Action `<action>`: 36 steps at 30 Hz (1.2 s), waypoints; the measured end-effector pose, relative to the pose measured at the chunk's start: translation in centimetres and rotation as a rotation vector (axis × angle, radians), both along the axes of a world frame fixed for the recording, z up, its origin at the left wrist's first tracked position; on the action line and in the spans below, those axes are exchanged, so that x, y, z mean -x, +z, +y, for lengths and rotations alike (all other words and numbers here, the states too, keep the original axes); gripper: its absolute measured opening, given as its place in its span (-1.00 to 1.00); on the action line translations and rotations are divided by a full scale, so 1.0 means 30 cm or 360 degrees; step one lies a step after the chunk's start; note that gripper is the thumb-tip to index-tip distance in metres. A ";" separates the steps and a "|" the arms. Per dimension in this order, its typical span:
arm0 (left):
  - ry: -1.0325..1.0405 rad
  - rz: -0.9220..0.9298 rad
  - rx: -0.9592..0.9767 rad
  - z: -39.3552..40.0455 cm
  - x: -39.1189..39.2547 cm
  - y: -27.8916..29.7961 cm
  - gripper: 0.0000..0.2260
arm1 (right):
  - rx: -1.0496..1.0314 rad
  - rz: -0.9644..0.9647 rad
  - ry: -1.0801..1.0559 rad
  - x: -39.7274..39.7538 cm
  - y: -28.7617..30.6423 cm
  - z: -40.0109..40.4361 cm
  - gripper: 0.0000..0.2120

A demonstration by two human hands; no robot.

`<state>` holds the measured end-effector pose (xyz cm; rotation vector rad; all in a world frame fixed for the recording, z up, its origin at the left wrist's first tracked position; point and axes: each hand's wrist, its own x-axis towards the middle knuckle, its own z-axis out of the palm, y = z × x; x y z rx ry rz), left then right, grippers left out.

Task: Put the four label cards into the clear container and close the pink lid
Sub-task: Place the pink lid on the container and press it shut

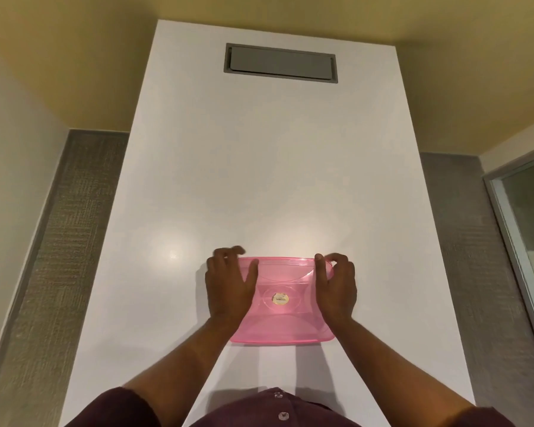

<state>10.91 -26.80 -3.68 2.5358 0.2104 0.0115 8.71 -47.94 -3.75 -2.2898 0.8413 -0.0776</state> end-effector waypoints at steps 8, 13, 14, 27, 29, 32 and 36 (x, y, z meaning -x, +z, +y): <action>-0.0793 -0.0340 -0.0312 -0.004 0.014 -0.024 -0.67 | 0.0618 -0.0120 0.0637 0.031 -0.003 0.024 -0.75; -0.0858 -0.0381 -0.0249 -0.009 0.015 -0.019 -0.65 | 0.0750 -0.0249 0.1058 0.030 -0.030 0.031 -0.64; -0.0857 -0.0372 -0.0257 -0.009 0.013 -0.019 -0.65 | 0.0752 -0.0251 0.1076 0.027 -0.036 0.031 -0.64; -0.0844 -0.0383 -0.0262 -0.015 0.014 -0.038 -0.67 | 0.0749 -0.0184 0.1074 0.022 -0.050 0.040 -0.64; -0.0837 -0.0394 -0.0246 -0.015 0.010 -0.035 -0.68 | 0.0739 -0.0167 0.1082 0.019 -0.046 0.037 -0.64; -0.0875 -0.0379 -0.0288 -0.010 0.008 -0.021 -0.68 | 0.0748 -0.0117 0.1115 0.015 -0.036 0.041 -0.60; -0.1005 -0.0217 -0.0510 0.001 0.015 0.010 -0.63 | 0.0769 -0.0037 0.1147 0.012 -0.011 0.050 -0.55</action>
